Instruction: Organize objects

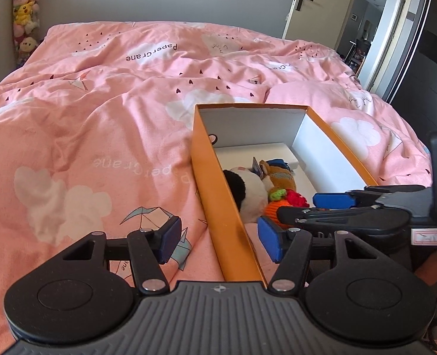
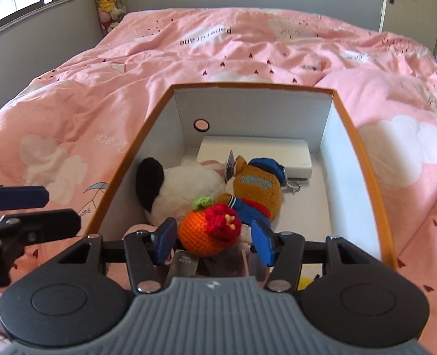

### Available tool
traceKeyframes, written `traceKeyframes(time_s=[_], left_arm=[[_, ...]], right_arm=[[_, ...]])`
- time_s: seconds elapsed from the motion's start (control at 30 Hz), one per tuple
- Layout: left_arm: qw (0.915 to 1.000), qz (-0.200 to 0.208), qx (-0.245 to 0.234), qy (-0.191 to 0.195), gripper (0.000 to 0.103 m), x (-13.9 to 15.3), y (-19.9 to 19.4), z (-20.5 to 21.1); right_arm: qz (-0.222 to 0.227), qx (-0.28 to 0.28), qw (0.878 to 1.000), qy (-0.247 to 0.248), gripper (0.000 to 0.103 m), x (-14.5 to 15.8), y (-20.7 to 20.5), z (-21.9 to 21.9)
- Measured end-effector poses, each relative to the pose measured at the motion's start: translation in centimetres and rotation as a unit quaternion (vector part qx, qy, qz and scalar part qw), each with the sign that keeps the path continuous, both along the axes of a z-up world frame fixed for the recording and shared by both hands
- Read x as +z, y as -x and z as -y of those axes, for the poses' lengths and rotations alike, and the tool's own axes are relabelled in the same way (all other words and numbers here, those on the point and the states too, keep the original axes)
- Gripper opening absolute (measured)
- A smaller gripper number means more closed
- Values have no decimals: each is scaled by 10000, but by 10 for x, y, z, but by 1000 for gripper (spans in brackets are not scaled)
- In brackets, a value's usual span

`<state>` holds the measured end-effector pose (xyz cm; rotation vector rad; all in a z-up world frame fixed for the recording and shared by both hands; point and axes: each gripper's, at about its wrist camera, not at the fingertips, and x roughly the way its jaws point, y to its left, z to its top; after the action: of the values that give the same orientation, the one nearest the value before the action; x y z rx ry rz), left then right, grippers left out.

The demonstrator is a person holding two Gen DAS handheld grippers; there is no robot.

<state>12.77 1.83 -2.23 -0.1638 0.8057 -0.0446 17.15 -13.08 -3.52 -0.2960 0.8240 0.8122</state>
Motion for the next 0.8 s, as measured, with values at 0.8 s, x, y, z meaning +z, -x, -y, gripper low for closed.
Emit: traceKeyframes(time_s=[0.8], left_arm=[[9999, -51, -86, -126, 72, 0, 2, 8]], right_arm=[[939, -921, 9911, 206, 60, 15, -4, 40]])
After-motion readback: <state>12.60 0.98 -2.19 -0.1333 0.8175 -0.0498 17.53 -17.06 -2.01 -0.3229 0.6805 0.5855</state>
